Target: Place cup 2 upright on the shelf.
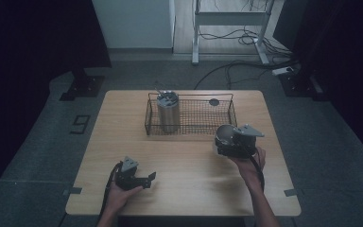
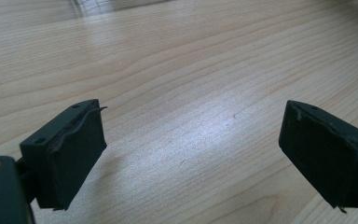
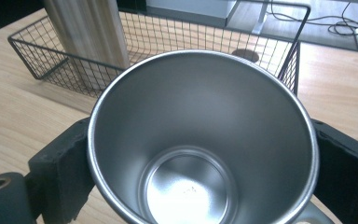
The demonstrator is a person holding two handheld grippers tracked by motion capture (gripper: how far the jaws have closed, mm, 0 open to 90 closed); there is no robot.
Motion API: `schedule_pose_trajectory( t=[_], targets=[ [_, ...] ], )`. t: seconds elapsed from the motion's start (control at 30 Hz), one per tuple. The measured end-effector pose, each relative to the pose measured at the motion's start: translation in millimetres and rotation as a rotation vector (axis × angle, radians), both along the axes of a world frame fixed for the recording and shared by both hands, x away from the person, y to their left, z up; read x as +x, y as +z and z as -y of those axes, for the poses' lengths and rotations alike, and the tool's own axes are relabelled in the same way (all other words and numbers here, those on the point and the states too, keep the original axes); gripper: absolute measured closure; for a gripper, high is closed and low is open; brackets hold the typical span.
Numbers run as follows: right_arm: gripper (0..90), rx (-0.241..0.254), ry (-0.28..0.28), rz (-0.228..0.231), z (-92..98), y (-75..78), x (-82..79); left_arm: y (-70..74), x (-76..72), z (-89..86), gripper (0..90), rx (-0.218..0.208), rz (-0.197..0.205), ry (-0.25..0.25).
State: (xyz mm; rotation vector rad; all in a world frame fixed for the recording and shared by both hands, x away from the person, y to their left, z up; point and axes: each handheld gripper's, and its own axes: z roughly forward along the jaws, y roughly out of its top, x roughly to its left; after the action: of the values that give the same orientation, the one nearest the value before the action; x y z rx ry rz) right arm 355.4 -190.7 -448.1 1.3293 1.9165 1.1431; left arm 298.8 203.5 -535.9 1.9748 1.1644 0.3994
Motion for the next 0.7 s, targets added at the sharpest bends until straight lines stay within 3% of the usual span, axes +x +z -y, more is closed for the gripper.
schedule_pose_trajectory(
  t=[0.27, 0.7],
  targets=[
    [6.8, 0.008, 0.005, 0.019, -0.2, 17.4, 2.9, -0.8, -0.2, 1.1, 6.9, 0.002, -0.002, -0.004],
    [6.8, 0.023, 0.023, 0.023, -4.9, 33.6, 11.1, -0.5, -1.2, 1.0, 7.3, 0.001, 0.007, 0.0]
  ],
)
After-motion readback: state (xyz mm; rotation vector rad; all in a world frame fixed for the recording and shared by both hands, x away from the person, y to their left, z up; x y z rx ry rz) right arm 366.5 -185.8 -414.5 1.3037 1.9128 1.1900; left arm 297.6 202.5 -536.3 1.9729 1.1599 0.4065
